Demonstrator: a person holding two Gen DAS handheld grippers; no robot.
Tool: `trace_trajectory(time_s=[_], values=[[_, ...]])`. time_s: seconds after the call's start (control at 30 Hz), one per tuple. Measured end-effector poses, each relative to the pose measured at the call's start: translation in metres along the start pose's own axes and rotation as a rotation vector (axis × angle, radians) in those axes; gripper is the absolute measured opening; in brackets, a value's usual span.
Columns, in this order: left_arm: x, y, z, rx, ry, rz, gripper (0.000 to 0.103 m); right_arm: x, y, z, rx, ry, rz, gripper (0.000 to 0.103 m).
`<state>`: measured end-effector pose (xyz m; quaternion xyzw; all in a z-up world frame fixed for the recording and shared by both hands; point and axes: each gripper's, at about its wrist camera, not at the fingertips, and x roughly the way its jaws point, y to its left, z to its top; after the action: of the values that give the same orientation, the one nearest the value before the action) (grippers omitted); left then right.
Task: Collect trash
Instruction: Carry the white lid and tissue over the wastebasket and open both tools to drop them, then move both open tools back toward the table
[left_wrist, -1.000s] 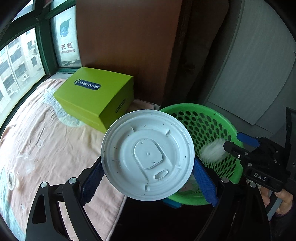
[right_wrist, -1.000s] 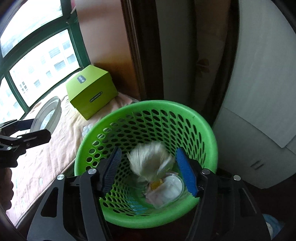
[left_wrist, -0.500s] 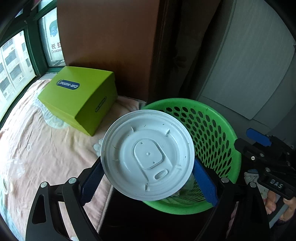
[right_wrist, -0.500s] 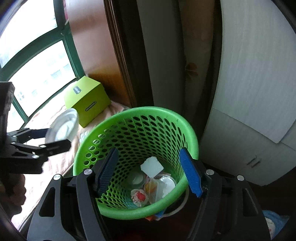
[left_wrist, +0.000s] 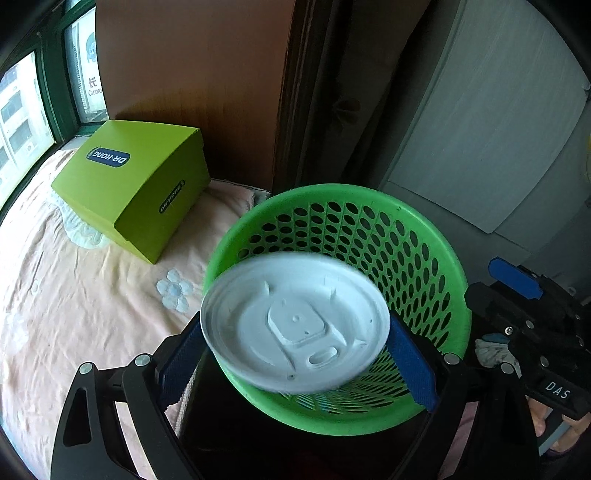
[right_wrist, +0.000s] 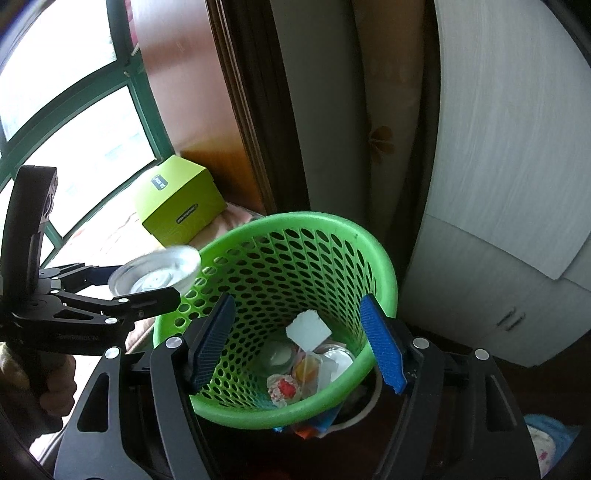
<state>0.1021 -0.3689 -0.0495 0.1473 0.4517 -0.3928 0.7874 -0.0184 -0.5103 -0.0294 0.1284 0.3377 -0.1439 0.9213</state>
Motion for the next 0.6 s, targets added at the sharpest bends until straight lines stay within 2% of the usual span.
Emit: trace_trajectory(time_s=[0.3, 0.6], values=[[-0.017, 0.012, -0.008, -0.021, -0.029, 0.006, 0.092, 0.002, 0.017, 0.0, -0.015, 0.006, 0.033, 0.07], [-0.044, 0.049, -0.025, -0.08, -0.065, 0.087, 0.092, 0.007, 0.048, 0.002, -0.052, 0.012, 0.084, 0.071]])
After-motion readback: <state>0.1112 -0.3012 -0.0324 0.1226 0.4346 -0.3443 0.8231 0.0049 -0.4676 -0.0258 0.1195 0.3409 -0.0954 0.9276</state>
